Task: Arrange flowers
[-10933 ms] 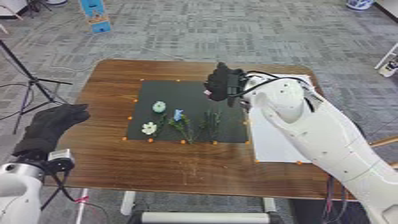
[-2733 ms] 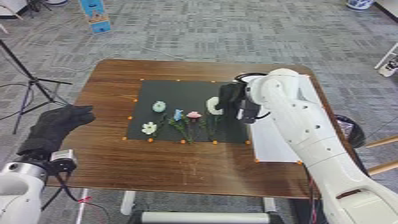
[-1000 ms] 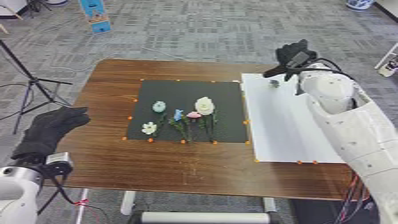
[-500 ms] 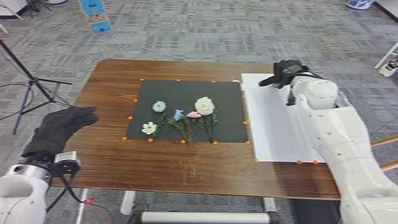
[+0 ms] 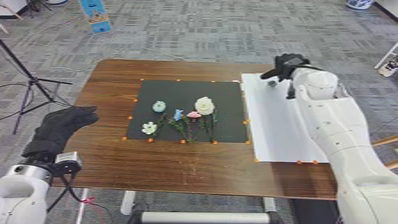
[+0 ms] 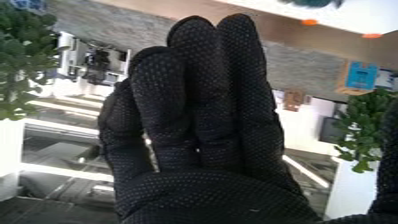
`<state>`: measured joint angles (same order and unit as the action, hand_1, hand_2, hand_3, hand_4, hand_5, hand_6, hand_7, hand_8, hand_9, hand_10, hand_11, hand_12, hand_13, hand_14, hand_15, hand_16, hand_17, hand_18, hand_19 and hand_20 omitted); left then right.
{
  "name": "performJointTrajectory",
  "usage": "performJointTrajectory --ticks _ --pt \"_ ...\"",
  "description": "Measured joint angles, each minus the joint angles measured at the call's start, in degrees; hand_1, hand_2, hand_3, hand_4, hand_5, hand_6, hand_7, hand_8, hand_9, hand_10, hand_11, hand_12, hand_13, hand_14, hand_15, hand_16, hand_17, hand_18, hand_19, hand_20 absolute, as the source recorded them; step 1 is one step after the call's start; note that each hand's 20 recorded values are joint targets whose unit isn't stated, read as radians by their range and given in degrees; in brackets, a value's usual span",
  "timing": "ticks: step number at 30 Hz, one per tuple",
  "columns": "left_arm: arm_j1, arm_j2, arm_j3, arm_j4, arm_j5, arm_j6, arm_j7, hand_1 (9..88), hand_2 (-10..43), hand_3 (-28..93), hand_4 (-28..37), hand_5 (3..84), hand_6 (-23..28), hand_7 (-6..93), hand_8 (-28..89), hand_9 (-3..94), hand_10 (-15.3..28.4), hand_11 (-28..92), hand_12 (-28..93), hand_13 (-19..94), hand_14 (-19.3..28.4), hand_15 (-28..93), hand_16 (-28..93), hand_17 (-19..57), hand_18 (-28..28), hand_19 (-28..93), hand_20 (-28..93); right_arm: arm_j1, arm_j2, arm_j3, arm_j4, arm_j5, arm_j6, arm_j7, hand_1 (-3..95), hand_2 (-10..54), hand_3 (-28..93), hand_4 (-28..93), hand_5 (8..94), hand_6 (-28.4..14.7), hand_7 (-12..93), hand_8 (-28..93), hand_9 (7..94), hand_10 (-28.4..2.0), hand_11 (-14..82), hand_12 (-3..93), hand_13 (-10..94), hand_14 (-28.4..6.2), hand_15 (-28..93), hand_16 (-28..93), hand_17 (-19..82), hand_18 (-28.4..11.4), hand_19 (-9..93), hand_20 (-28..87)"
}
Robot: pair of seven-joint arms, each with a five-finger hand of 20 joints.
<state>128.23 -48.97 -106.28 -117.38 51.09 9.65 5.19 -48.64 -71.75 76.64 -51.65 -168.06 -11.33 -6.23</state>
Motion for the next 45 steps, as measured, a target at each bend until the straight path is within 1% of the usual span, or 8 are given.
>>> performJointTrajectory --ticks 7,13,16,23,33,41,43,45 --pt "0.06 -0.16 -0.02 -0.16 0.05 -0.15 0.53 24.5 8.0 70 -27.5 54.4 3.5 18.1 -7 53.1 13.1 25 18 41 16.4 25 4 6.0 12.6 9 21 0.15 0.81 0.17 -0.1 0.02 -1.48 0.0 12.1 -2.8 62 -17 75.6 -2.6 23 -6 78.9 -16.9 31.0 29.4 64 -19.0 61 40 24 -28.2 70 65" --pt "0.01 -0.56 -0.01 -0.26 0.12 -0.17 0.99 24.5 8.0 70 -27.5 54.4 3.4 18.1 -7 53.2 13.1 25 18 41 16.4 25 4 6.0 12.6 9 21 0.26 0.75 1.44 0.79 0.02 -1.7 -0.11 11.7 -3.0 62 -17 75.5 -2.6 23 -6 78.8 -16.9 31.0 29.4 64 -19.0 61 40 24 -28.2 70 65" --pt "-0.21 -0.68 0.46 -0.26 0.17 -0.2 1.18 24.4 8.0 71 -27.5 54.5 3.4 18.2 -7 53.2 13.1 25 19 41 16.4 25 4 6.0 12.6 9 21 0.49 0.58 1.84 1.68 0.02 -1.7 -0.07 11.6 -3.0 62 -17 75.6 -2.6 23 -6 78.9 -16.9 31.1 29.4 63 -19.1 61 40 24 -28.2 70 65" --pt "-1.35 -0.82 2.23 -0.15 0.27 -0.29 1.35 24.3 8.1 71 -27.5 54.5 3.4 18.2 -7 53.4 13.1 25 19 41 16.4 25 4 6.0 12.6 9 21 0.93 -0.39 2.68 3.19 0.02 -1.67 -0.16 12.2 -2.8 61 -17 75.7 -2.5 23 -6 79.0 -16.9 31.3 29.4 64 -18.8 61 40 24 -28.1 71 66" --pt "-2.74 -0.86 3.25 0.11 0.37 -0.56 1.44 24.3 8.1 71 -27.5 54.6 3.4 18.1 -7 53.4 13.0 25 19 41 16.4 25 4 6.0 12.6 9 21 0.31 -1.31 1.65 3.13 0.01 -1.83 -0.32 13.8 -2.8 61 -17 76.1 -2.4 24 -6 79.4 -16.6 31.8 29.5 64 -18.8 61 40 25 -28.1 71 65" --pt "-2.87 -0.86 3.35 0.13 0.41 -0.72 1.43 24.3 8.1 71 -27.6 54.5 3.3 18.4 -7 53.5 13.0 25 19 41 16.3 25 4 6.0 12.6 9 21 -1.47 -1.41 1.88 2.17 0.02 -2.51 -0.13 24.3 -0.7 61 -18 77.4 -1.8 26 -6 81.2 -15.4 34.2 30.1 66 -17.9 63 40 26 -27.7 72 65" --pt "-2.89 -0.86 3.35 0.16 0.41 -0.75 1.42 24.4 8.2 70 -27.6 54.5 3.3 18.4 -7 53.6 13.0 25 19 41 16.3 25 4 6.0 12.6 9 21 -1.54 -1.41 1.78 2.16 0.04 -2.31 0.2 26.7 0.7 60 -19 77.7 -1.7 26 -6 81.7 -15.1 34.8 30.1 66 -17.7 63 40 27 -27.7 73 65" --pt "-2.96 -0.8 3.45 0.22 0.41 -0.79 1.39 24.4 8.2 70 -27.6 54.5 3.2 18.4 -7 53.6 13.0 25 19 41 16.4 25 4 6.0 12.6 9 21 -1.59 -1.41 1.66 2.17 0.05 -2.11 0.63 32.6 3.9 59 -19 78.1 -1.2 27 -7 82.0 -14.7 35.3 30.2 67 -17.2 64 40 27 -27.4 74 65"
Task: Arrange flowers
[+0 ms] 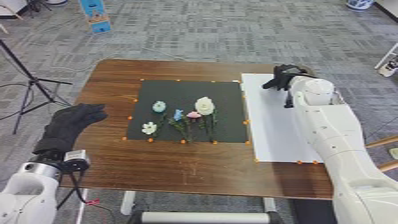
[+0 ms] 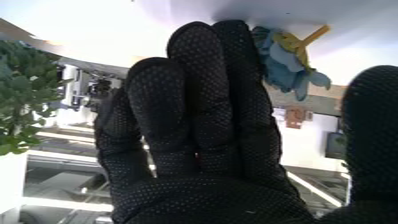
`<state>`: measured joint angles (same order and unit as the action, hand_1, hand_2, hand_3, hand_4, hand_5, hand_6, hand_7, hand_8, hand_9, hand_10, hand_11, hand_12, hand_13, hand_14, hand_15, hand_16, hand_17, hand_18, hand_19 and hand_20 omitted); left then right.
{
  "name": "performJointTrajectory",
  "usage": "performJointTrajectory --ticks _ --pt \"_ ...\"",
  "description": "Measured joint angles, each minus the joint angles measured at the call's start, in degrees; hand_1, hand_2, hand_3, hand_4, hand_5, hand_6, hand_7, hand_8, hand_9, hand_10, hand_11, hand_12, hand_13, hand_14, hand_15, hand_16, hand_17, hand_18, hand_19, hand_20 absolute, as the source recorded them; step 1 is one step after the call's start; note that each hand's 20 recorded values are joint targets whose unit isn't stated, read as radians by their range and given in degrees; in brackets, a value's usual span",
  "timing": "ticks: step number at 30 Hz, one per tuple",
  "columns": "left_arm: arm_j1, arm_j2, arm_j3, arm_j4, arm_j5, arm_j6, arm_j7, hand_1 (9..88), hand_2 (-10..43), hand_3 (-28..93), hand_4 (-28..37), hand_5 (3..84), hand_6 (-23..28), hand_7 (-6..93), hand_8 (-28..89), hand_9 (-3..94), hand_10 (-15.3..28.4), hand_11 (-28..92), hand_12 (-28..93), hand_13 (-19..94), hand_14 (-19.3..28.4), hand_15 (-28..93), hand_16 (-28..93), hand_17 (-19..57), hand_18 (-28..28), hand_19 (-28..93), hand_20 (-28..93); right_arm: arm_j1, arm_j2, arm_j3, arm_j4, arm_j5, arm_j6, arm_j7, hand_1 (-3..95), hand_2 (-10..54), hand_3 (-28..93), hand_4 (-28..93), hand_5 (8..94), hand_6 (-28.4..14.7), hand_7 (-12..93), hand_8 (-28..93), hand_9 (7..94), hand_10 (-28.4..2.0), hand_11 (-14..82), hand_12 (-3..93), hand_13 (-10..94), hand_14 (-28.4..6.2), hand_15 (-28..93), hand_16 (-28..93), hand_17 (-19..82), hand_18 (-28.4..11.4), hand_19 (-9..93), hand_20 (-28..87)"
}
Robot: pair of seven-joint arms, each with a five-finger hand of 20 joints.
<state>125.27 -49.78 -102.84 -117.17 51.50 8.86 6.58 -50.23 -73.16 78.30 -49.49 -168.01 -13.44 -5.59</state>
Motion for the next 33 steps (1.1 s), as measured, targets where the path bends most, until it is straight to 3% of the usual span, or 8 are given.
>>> performJointTrajectory --ticks 5,9,16,21,33 --pt "-0.47 0.06 0.5 0.21 0.0 -0.12 -0.06 24.4 8.2 71 -27.7 54.6 3.2 18.5 -7 53.7 13.0 25 19 41 16.3 25 4 6.1 12.6 9 21 -0.04 0.07 -0.57 0.02 0.01 0.4 0.56 43.9 6.9 56 -19 78.1 0.1 29 -7 82.5 -13.6 36.2 30.4 68 -15.9 64 40 28 -26.5 74 64" --pt "-0.6 0.09 0.59 0.26 0.0 -0.19 -0.08 24.5 8.2 70 -27.7 54.5 3.2 18.4 -7 53.7 12.9 25 19 41 16.3 25 4 6.0 12.6 9 21 -0.17 0.17 -0.72 -0.18 0.01 0.43 0.52 48.5 6.3 56 -18 77.3 0.5 29 8 82.6 -12.6 37.5 30.6 68 -15.3 65 41 29 -26.2 75 64" --pt "-0.64 0.18 0.62 0.31 -0.02 -0.22 -0.06 24.4 8.3 70 -27.7 54.5 3.2 18.4 -7 53.7 13.0 25 19 41 16.4 25 4 6.1 12.6 9 21 -0.89 0.42 -1.09 -0.82 0.01 1.41 -0.22 49.5 2.1 59 -15 79.8 0.4 29 15 83.8 -11.4 40.6 31.5 68 -15.3 68 42 29 -26.2 76 65" --pt "-0.62 0.18 0.51 0.31 -0.05 -0.2 0.0 24.4 8.3 71 -27.8 54.6 3.2 18.4 -7 53.7 13.0 25 19 41 16.4 25 4 6.0 12.6 9 21 -1.69 1.98 -4.46 -1.29 0.03 6.71 -0.7 48.0 1.0 61 -13 81.0 0.3 29 17 84.3 -11.4 42.2 32.0 68 -15.5 70 43 29 -26.4 76 67" --pt "0.2 0.18 -0.59 0.02 -0.08 -0.15 -0.08 24.4 8.4 71 -27.8 54.8 3.3 18.3 -7 53.8 13.1 25 19 41 16.5 25 4 6.0 12.6 9 21 -3.83 12.46 -15.64 -15.22 0.14 8.85 2.31 47.2 0.3 63 -13 81.6 0.2 29 18 84.3 -11.7 43.3 32.3 68 -15.8 71 44 29 -26.5 77 67"
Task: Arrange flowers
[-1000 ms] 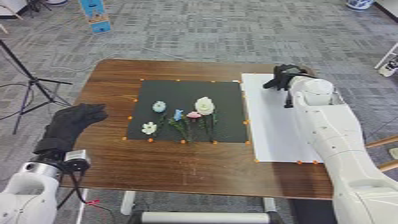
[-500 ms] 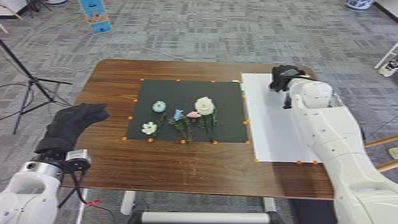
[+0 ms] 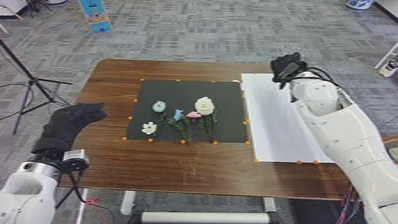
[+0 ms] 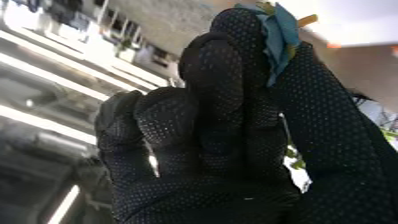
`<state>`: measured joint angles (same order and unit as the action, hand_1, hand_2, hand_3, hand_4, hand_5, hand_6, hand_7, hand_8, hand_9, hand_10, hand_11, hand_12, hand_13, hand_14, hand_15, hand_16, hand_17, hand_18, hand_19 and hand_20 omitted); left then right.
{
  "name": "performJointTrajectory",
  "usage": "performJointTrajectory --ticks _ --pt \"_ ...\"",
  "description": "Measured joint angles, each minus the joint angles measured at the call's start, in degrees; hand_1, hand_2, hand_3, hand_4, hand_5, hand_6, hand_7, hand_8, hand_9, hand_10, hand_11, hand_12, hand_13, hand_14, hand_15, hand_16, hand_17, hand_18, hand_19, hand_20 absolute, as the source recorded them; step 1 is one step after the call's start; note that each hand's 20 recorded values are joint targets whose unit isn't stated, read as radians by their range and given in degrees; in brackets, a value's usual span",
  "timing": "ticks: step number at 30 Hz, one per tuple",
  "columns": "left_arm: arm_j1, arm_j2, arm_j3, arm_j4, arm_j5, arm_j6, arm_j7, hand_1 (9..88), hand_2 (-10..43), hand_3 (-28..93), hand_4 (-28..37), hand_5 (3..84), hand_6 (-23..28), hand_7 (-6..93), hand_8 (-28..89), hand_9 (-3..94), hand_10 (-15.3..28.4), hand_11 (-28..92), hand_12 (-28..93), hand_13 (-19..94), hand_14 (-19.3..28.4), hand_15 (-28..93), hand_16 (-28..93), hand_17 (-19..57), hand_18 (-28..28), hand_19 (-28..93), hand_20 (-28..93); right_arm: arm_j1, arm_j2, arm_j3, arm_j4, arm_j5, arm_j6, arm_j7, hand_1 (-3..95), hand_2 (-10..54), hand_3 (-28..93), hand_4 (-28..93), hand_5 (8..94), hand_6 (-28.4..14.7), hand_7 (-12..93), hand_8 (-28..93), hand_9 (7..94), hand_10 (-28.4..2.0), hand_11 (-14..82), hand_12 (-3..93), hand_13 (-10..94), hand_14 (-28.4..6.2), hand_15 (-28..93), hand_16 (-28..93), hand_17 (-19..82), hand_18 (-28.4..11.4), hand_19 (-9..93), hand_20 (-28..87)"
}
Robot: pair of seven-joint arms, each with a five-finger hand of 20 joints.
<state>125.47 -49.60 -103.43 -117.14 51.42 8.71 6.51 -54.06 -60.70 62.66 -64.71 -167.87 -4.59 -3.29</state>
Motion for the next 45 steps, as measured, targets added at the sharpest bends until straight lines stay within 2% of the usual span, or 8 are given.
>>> performJointTrajectory --ticks 5,10,13,19,28,33,45 --pt "0.6 0.23 -0.77 -0.01 -0.39 0.17 -0.07 24.4 8.3 71 -27.9 55.0 3.4 18.2 -7 53.7 13.2 25 19 41 16.5 25 4 6.0 12.7 9 21 -0.83 5.71 -2.09 -8.55 4.95 -0.94 2.54 47.3 0.2 63 -13 81.5 0.1 29 18 84.4 -11.9 43.1 32.2 68 -15.8 71 44 29 -26.5 77 67" --pt "1.24 0.58 -1.98 -0.04 -0.65 0.27 -0.31 24.3 8.3 71 -27.9 55.1 3.5 18.1 -7 53.8 13.3 25 19 41 16.6 25 4 6.0 12.7 10 21 -3.87 12.64 -2.05 -21.51 24.4 -5.18 7.97 47.6 0.2 63 -13 81.5 0.1 29 18 84.3 -11.9 42.7 32.2 68 -15.9 70 44 29 -26.6 77 67" --pt "1.64 0.72 -2.73 -0.18 -0.72 0.33 -0.48 24.3 8.2 71 -27.9 55.1 3.5 18.1 -7 53.8 13.2 25 19 41 16.6 25 4 6.0 12.7 10 21 -6.36 16.61 -1.51 -28.44 31.07 -6.88 8.54 47.6 0.2 62 -13 81.6 0.0 28 18 84.5 -11.9 42.5 32.0 68 -15.9 70 44 29 -26.7 77 67" --pt "1.83 0.93 -3.07 -0.27 -0.72 0.44 -0.84 24.4 8.2 71 -28.1 55.3 3.6 17.8 -7 53.8 13.2 25 19 41 16.7 25 4 6.0 12.7 10 21 -10.98 20.53 -0.42 -36.31 33.81 -7.07 8.48 47.9 0.4 62 -13 81.7 0.0 28 18 84.7 -12.0 42.2 32.0 68 -15.9 70 44 30 -26.7 77 67" --pt "1.2 1.52 -2.81 -0.14 -0.74 0.33 -1.56 24.4 8.2 71 -28.2 55.4 3.6 17.9 -6 54.0 13.3 25 19 41 16.7 25 4 6.0 12.6 10 21 -14.02 18.53 -3.13 -38.26 35.61 -7.31 8.61 48.4 0.5 61 -12 81.8 0.0 28 18 84.9 -11.9 41.9 32.0 69 -15.8 70 44 30 -26.7 77 66" --pt "0.88 1.78 -2.69 0.01 -0.76 0.11 -1.81 24.3 8.2 71 -28.2 55.4 3.5 17.9 -6 54.1 13.3 25 19 41 16.7 25 4 6.0 12.6 10 21 -14.74 16.26 -6.6 -37.83 34.47 -7.4 8.96 48.4 0.5 61 -12 81.8 0.0 28 18 84.9 -11.9 41.8 32.1 69 -15.9 70 44 30 -26.7 77 66" --pt "0.78 1.92 -2.48 0.31 -0.83 -0.43 -2.13 24.3 8.2 71 -28.1 55.5 3.6 17.8 -6 54.1 13.3 25 19 41 16.6 25 4 6.0 12.7 10 21 -18.16 9.27 -6.96 -34.88 32.96 -7.72 10.32 48.6 0.5 61 -13 81.8 0.0 27 18 84.9 -11.8 41.8 32.1 69 -15.9 70 44 30 -26.8 77 66"
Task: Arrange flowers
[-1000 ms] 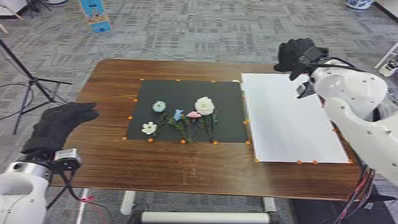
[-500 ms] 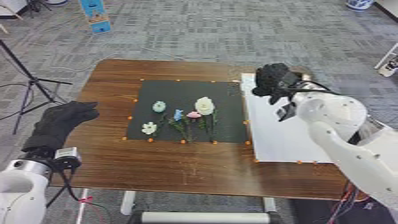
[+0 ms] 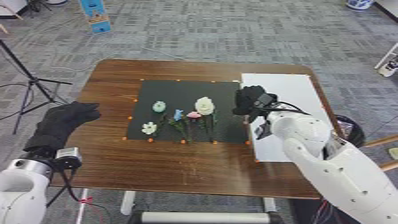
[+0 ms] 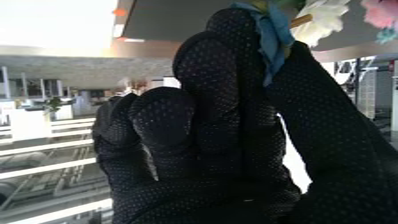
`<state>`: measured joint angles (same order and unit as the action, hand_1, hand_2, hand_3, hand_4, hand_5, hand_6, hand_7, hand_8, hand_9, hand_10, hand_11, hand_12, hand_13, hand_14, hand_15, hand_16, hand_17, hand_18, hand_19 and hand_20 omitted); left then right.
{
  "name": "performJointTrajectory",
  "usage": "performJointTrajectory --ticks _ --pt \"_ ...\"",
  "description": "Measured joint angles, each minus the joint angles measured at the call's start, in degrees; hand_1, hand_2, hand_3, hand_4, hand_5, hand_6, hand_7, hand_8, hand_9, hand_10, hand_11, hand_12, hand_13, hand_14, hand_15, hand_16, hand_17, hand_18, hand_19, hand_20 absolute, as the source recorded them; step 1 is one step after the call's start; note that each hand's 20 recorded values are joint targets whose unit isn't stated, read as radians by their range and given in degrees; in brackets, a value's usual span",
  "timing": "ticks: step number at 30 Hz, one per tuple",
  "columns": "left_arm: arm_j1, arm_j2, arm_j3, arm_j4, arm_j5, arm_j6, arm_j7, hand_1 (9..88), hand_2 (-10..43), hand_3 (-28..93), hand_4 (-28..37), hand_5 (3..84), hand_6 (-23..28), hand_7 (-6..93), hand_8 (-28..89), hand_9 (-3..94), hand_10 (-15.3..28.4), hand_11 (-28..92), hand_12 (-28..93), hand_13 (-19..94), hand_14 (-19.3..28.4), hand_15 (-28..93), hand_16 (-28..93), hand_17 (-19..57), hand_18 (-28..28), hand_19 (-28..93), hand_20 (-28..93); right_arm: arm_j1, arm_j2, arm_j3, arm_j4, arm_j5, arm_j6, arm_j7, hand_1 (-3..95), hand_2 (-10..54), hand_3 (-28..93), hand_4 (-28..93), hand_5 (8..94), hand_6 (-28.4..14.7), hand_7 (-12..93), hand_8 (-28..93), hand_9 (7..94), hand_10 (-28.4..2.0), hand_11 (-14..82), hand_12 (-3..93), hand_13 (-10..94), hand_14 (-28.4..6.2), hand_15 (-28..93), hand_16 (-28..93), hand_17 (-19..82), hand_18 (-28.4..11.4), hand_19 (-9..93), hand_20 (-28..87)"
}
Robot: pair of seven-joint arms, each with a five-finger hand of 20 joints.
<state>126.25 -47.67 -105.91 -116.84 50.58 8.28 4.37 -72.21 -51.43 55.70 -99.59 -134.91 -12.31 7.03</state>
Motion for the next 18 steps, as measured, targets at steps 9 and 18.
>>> performJointTrajectory --ticks 9,18 --pt "-0.42 0.07 0.59 0.38 0.0 -0.35 0.06 24.3 8.3 71 -28.2 55.5 3.6 17.7 -6 54.1 13.2 25 19 41 16.6 25 4 6.0 12.7 10 21 -0.09 -4.44 -0.96 3.01 -4.59 0.43 -0.2 48.5 0.6 61 -13 81.8 0.1 27 17 85.0 -12.0 41.4 31.9 69 -15.8 70 44 30 -26.8 77 66" --pt "-0.56 0.01 0.69 0.41 -0.01 -0.45 0.22 23.9 7.9 71 -27.8 54.9 3.5 17.6 -7 54.0 13.3 25 19 41 16.6 25 4 6.0 12.7 10 21 -0.32 -6.22 -1.25 4.68 -4.95 0.32 -0.47 45.1 -3.3 62 -12 81.3 0.0 27 16 84.9 -12.2 41.0 32.2 67 -16.7 69 44 29 -27.0 76 66"
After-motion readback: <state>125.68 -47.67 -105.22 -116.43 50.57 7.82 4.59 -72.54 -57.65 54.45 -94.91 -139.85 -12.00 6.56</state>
